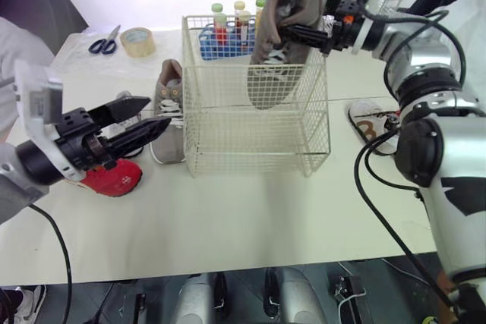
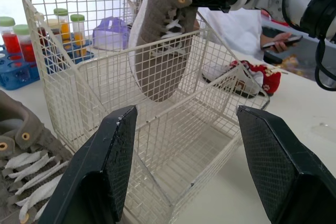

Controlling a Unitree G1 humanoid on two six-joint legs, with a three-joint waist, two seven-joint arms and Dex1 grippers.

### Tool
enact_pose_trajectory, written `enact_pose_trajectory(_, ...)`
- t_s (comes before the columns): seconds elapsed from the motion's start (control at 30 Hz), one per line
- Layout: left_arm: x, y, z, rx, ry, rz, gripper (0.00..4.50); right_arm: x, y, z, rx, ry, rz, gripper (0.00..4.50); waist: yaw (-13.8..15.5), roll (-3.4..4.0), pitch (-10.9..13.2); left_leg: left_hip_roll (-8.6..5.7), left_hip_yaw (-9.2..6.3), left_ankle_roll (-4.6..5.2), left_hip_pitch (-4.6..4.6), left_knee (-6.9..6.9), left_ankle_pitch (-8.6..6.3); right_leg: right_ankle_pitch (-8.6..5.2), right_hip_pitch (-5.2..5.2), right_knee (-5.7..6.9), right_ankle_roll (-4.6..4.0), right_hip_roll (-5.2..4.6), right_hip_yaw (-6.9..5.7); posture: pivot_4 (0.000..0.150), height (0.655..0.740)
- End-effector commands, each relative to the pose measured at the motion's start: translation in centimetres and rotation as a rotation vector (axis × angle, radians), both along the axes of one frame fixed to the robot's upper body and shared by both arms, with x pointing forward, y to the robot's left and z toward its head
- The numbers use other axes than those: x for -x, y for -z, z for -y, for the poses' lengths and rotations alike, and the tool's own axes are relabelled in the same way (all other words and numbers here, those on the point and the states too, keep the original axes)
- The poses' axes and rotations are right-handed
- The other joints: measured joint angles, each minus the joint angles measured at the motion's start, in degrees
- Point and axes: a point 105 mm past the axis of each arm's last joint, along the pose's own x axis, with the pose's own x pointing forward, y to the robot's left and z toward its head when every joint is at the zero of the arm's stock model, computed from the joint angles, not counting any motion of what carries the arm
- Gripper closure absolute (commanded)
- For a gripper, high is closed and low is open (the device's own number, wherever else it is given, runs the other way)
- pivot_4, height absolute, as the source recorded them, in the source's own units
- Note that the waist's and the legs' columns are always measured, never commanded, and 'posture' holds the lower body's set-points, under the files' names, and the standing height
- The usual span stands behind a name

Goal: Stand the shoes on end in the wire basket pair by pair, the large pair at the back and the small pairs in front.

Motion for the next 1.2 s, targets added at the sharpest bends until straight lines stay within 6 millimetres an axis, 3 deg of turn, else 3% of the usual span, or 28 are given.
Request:
enact_pose_trajectory(0.03, 0.1, -0.5, 0.0, 0.0, -0.003, 0.037, 1.38, 1.3, -3.8, 0.8, -0.038, -0.024, 0.129, 0.03, 0.0, 0.0, 0.0, 0.0, 0.0, 0.0, 0.0, 0.0, 0.0, 0.0, 0.0, 0.0, 0.0, 0.0, 0.0, 0.15, 0.74)
enact_pose_trajectory(0.37, -1.0, -0.3, 0.5, 0.015, 0.027, 0.032, 1.38, 1.5, -3.6, 2.8, 0.11, 0.053, 0.209, 0.03, 0.2, 0.0, 0.0, -0.02, 0.0, 0.0, 0.02, 0.03, 0.0, 0.0, 0.03, 0.01, 0.0, 0.0, 0.0, 0.15, 0.74)
enact_pose_trajectory(0.83, -2.2, 0.8, 1.1, 0.016, 0.054, 0.008, 1.38, 3.1, -2.5, 3.9, 0.007, -0.12, -0.039, 0.03, 0.2, -0.01, 0.0, -0.02, 0.01, 0.0, 0.02, 0.03, 0.01, 0.0, 0.04, 0.0, 0.0, 0.01, -0.01, 0.15, 0.74)
enact_pose_trajectory(1.03, -2.5, 0.9, 1.1, 0.013, 0.056, 0.001, 1.38, 2.4, -1.2, 4.0, 0.145, -0.051, -0.026, 0.03, 0.2, -0.01, 0.0, -0.01, 0.01, 0.0, 0.02, 0.03, 0.01, 0.0, 0.04, 0.02, 0.01, 0.01, -0.01, 0.15, 0.74)
enact_pose_trajectory(1.2, -2.5, 1.1, 1.1, 0.014, 0.047, -0.007, 1.38, 2.0, -1.5, 5.3, 0.225, 0.053, 0.024, 0.03, 0.3, -0.01, 0.0, -0.02, 0.01, 0.0, 0.02, 0.04, 0.01, 0.0, 0.04, 0.02, 0.01, 0.0, -0.01, 0.15, 0.74)
